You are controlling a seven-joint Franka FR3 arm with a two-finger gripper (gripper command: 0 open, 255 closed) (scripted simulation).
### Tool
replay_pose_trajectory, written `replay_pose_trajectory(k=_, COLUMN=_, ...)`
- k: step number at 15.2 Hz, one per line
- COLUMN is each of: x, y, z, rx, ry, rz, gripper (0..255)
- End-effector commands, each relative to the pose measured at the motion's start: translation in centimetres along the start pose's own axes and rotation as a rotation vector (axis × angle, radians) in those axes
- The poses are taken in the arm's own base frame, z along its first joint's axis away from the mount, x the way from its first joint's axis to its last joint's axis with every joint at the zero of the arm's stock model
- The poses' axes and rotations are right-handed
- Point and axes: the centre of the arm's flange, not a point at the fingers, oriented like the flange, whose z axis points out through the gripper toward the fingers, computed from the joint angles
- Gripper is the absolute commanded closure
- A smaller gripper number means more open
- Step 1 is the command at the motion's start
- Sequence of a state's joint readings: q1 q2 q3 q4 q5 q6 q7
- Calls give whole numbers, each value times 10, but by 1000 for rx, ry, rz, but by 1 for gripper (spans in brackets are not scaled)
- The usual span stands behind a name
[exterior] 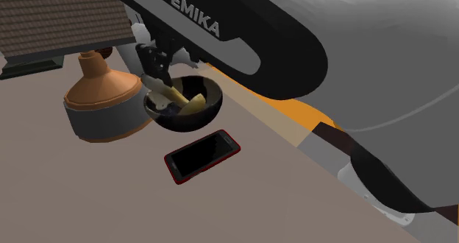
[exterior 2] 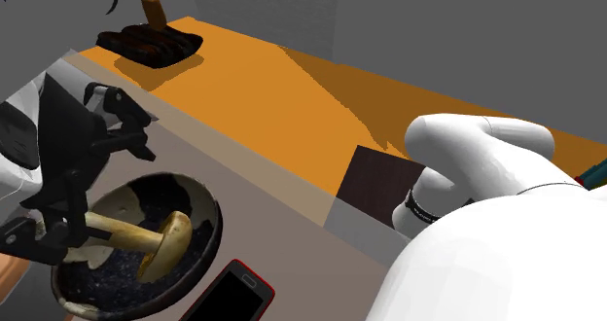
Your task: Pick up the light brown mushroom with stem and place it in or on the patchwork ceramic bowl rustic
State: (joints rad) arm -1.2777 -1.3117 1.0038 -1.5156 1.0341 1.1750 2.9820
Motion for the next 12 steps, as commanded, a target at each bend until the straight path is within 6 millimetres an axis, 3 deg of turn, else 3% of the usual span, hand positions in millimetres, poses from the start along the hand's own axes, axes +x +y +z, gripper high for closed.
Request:
replay_pose_trajectory(k=1, x=0, y=0, z=0, rx=0, ry=0, rz=0, gripper=0)
replay_pose_trajectory(k=5, x=0, y=0, z=-50, rx=0, ry=0, rz=0, gripper=0)
replay_pose_trajectory(k=12, x=0, y=0, z=-50, rx=0, ry=0, rz=0, gripper=0)
